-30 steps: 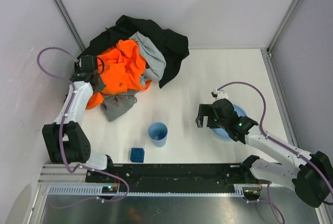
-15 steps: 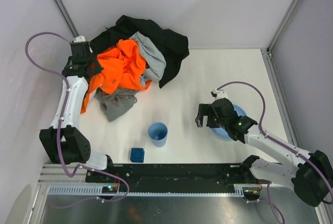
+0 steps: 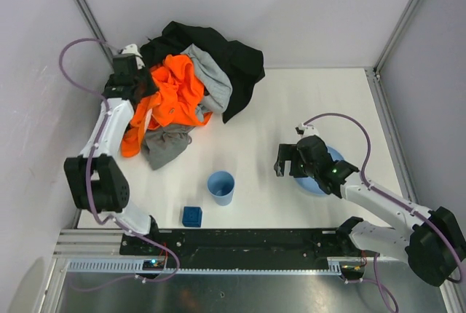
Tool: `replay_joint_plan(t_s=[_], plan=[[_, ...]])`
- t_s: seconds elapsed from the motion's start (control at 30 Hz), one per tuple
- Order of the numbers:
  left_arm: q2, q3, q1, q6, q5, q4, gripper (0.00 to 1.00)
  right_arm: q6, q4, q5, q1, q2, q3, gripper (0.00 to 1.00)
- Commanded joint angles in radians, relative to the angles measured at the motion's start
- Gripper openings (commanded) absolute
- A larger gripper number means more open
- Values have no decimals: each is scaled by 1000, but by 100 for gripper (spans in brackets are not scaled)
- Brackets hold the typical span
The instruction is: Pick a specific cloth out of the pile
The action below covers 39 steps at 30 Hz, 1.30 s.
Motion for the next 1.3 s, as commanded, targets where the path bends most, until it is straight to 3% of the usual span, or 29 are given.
replay_joint_plan(t_s=[0.0,0.33,0.6,0.73,0.9,0.97,1.13,1.27], plan=[[113,13,-29,39,4,94,1,-24,49,-17,-17,21,-1,99],[471,231,-11,-3,-148,41,1,-14,102,-76,-42,90,-2,99],[894,697,78,-78,57,-357,1,4,142,-112,-40,132,0,99],[926,689,93,-94,90,-406,1,9,145,-123,-37,130,9,99],[853,621,94,-82,90,-410,7,11,126,-120,-23,112,26,99],[800,593,94,-78,94,-408,19,15,120,-117,-15,104,32,99],[640,538,94,-79,101,-407,76,33,122,-116,8,91,40,99],[506,454,94,-101,91,-404,95,40,128,-111,31,91,54,99]])
